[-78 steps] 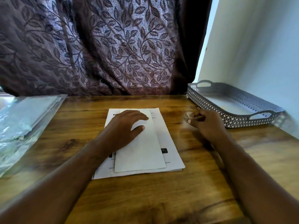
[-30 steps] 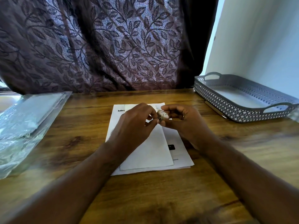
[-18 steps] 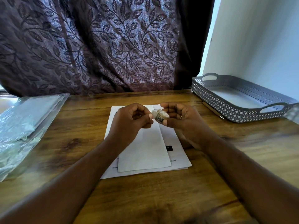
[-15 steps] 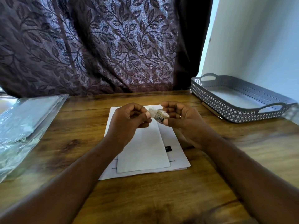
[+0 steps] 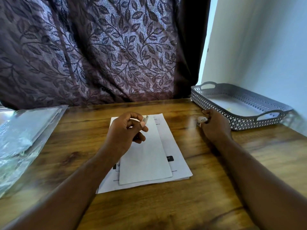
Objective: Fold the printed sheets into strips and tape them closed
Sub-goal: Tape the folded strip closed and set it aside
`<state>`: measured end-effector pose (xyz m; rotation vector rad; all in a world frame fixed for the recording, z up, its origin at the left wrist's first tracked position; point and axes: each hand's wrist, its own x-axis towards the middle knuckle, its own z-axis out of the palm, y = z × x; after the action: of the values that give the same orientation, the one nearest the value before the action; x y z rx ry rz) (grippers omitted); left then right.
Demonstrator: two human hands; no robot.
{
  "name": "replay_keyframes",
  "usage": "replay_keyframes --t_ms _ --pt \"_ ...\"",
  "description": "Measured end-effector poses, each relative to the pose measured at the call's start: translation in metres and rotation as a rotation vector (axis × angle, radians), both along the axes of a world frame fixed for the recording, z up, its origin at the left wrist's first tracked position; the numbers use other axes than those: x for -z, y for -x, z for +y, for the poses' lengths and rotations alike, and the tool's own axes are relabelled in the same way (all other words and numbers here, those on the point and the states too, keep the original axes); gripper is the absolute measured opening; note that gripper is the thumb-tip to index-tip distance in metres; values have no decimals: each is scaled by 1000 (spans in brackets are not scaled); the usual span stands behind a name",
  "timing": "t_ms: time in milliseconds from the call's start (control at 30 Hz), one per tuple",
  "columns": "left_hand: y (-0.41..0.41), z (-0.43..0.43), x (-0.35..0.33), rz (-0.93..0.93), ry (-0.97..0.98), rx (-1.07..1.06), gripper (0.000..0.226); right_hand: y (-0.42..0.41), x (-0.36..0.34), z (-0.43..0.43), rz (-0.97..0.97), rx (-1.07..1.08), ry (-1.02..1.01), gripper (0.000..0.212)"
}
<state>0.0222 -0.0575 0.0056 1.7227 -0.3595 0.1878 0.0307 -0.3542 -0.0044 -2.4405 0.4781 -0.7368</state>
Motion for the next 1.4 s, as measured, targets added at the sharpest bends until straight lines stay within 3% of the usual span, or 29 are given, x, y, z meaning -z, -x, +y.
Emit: replay_keyframes --t_ms 200,333,500,700,867,1100,1267,1400 --pt "3 1 -1 27 32 62 7 4 -6 4 -7 12 37 47" --pt "0 3 1 -17 -38 79 10 17 -18 34 -134 -261 -148 4" --pt "-2 8 4 -150 -270 98 14 24 -24 78 -47 -593 -283 12" --pt "2 8 4 -277 -431 97 18 20 -23 100 108 -724 -91 20" --pt "3 10 3 -282 -440 105 16 13 -20 100 151 -745 -44 7" --pt "0 8 6 -211 -368 120 13 9 -18 98 133 -774 31 15" --pt "-2 8 5 -171 -270 52 39 2 -20 94 165 -694 -78 12" --pt "-16 23 6 -378 -483 -229 25 -16 -21 98 94 -613 -398 17"
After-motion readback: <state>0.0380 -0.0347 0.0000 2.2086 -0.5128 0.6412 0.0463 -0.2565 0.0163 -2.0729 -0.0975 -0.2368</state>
